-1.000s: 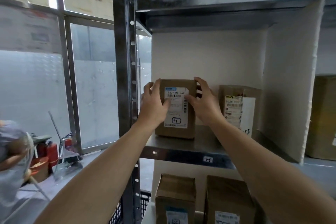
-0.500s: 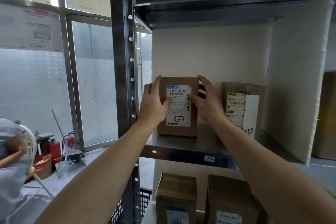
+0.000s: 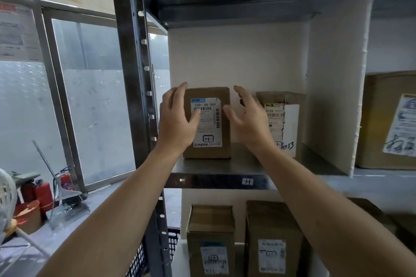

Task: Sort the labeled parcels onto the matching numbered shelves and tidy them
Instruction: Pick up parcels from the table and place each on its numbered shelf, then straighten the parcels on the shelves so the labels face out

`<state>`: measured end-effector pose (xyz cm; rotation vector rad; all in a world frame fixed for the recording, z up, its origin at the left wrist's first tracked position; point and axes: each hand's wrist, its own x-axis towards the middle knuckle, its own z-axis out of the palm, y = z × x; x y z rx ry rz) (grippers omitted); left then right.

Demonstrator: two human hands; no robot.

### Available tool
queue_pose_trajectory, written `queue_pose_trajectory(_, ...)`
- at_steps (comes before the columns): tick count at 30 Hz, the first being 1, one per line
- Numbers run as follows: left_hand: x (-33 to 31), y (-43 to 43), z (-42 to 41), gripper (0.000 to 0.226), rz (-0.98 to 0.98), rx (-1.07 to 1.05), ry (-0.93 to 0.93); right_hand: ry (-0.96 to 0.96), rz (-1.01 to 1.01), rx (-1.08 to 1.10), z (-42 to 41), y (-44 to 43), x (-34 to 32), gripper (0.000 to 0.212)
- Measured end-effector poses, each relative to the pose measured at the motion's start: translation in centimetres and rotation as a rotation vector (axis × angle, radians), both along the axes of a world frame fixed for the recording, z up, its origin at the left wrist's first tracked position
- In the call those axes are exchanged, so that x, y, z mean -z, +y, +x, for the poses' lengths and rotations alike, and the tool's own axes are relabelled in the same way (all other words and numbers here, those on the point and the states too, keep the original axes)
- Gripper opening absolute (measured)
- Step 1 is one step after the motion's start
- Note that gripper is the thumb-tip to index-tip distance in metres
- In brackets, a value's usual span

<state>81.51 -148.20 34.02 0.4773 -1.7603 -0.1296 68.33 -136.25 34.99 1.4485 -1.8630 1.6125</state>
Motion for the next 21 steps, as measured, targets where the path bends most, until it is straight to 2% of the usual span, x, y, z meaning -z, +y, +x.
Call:
queue_pose_trajectory(5, 0.4, 2.1, 0.0, 0.058, -0.117, 0.098, -0.044, 0.199, -0.037, 0.096, -0.6, 3.8, 1.1, 0.047)
queue_pose_trajectory(9, 0.4, 3.9, -2.1, 0.057, -0.151, 0.162, -0.128, 0.370, -0.019, 0.264, -3.0, 6.9, 1.9, 0.045)
queue_pose_trajectory(15, 0.4, 7.0, -6.5, 0.056, -0.139, 0.254, -0.192, 0.295, 0.072, 0.398, -6.8, 11.4, 1.7, 0.048)
queue_pose_trajectory(21, 0.0, 8.9, -10.2, 0.061, -0.070, 0.286, -0.220, 0.197, 0.124, 0.348, -9.2, 12.5, 1.4, 0.053)
